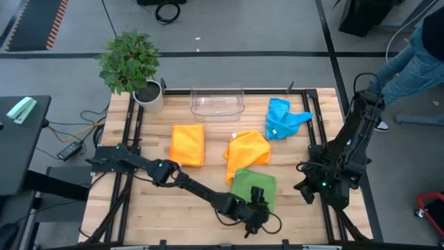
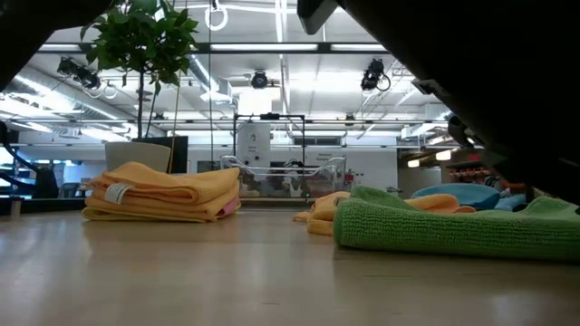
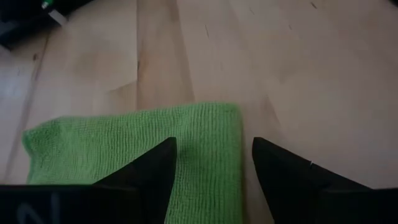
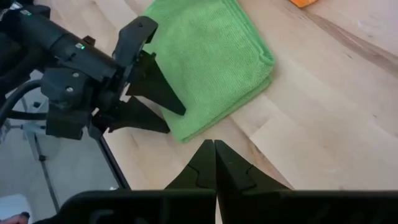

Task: Fold microfiber towels
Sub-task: Stack the folded green microfiber cloth on top of the folded orange microfiber cloth

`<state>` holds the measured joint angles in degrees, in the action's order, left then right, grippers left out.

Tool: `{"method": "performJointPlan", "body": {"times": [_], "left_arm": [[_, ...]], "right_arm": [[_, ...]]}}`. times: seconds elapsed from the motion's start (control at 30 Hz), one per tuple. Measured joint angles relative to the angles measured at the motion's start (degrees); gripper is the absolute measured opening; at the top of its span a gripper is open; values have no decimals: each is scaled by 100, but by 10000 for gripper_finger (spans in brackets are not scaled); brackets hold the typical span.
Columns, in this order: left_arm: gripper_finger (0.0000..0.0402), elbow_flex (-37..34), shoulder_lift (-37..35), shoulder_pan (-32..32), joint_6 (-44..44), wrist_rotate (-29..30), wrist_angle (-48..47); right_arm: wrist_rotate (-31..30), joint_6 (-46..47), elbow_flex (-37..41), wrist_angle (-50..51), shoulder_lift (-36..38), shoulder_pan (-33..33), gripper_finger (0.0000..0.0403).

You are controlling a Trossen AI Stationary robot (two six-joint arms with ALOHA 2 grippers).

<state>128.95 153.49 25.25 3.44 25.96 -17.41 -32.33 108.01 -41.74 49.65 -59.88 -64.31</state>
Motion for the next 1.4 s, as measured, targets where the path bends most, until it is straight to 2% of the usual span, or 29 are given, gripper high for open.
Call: {"method": "performJointPlan", "body": {"times": [0.13,0.23,0.37,0.57,0.63,0.83,0.9,1.07,1.27,1.4], "left_arm": [[215,-11,7,-11,-109,-30,-119],[194,-8,7,-36,-391,-171,-225],[138,-4,7,-86,-861,-292,-366],[32,-17,5,-171,-984,-479,-360],[13,23,15,-187,-1034,-477,-349],[11,572,82,-211,-1032,-492,-528],[11,468,-161,-231,-1099,-563,-400],[11,481,-976,-345,-1631,-653,-872],[11,467,-1875,-545,-2855,-671,-1986],[11,485,-2448,-667,-3881,-570,-3436]], "right_arm": [[0,-2,0,6,-2,0,1],[1,-2,0,22,-2,0,1],[-8,-2,0,39,-2,2,1],[-21,-10,0,46,-4,4,1],[-22,-19,0,46,-4,4,1],[-21,-20,0,43,-4,4,1],[-21,-46,0,41,0,0,1],[-42,-253,0,38,4,0,1],[-435,-462,0,-47,4,0,1],[-678,-587,0,-162,4,0,1]]}}
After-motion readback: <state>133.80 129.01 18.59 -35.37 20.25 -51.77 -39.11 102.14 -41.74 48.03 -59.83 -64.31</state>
